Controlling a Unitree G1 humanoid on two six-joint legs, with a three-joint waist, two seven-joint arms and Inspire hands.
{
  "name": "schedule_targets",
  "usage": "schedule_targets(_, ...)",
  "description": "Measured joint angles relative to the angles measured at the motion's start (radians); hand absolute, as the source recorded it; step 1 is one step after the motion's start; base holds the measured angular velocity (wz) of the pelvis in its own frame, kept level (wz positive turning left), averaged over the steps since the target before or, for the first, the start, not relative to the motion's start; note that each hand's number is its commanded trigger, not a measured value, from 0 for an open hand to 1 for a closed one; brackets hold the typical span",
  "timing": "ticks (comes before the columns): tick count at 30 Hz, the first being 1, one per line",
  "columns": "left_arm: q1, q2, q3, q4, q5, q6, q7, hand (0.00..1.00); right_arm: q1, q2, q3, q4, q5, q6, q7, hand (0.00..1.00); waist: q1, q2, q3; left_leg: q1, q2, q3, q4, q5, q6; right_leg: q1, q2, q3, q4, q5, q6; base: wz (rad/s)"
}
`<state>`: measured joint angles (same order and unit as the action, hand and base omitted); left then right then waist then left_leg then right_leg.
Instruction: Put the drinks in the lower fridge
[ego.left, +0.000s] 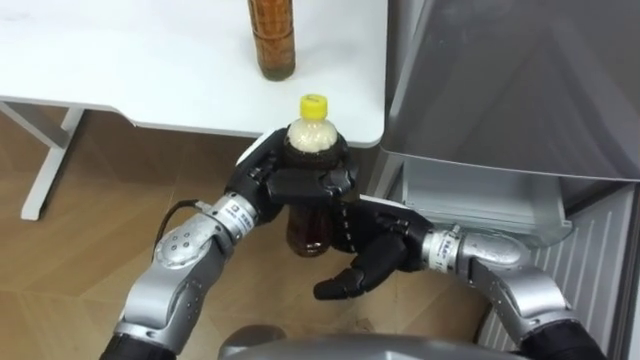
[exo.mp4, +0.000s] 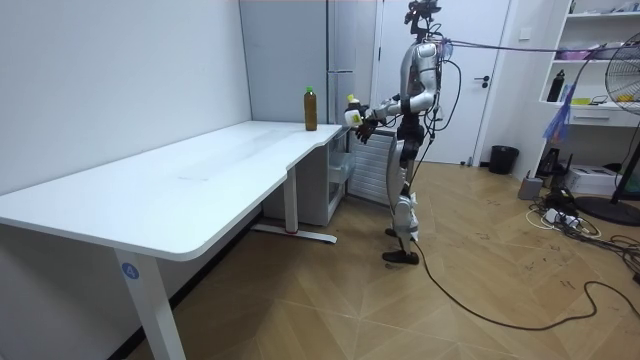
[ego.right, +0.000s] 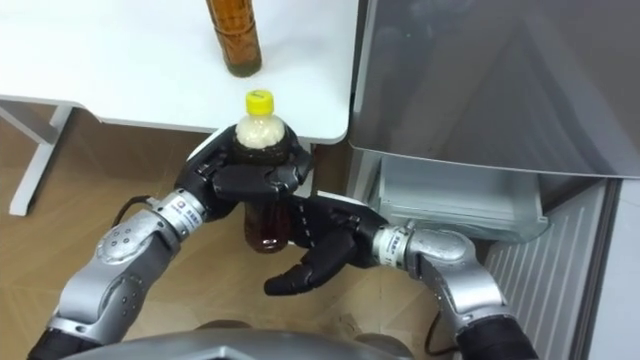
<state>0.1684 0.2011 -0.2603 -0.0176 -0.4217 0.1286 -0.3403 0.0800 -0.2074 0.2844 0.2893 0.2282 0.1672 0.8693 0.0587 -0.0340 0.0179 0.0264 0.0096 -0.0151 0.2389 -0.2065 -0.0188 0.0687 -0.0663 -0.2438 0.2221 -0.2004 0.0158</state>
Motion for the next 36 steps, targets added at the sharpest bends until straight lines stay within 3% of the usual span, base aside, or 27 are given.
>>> schedule_targets(23,0.0,0.013,-0.039,0.046,-0.002,-0.006,0.004,1.0,0.02,-0.024,0.071,0.006,0.07,0.019,-0.078,0.0,-0.003,-0.003,-0.0026,0.002,0.001,-0.001,0.001,0.0,0.001,0.012,0.001,-0.005,0.001,0.0,0.0,0.0)
schedule_targets(36,-0.001,0.013,-0.041,0.046,-0.002,-0.006,0.003,1.0,0.042,-0.031,0.087,0.007,0.158,0.033,-0.11,0.0,-0.006,0.014,-0.0079,0.004,0.001,-0.002,-0.001,-0.001,0.002,0.013,0.001,-0.006,0.001,0.0,0.0,0.0)
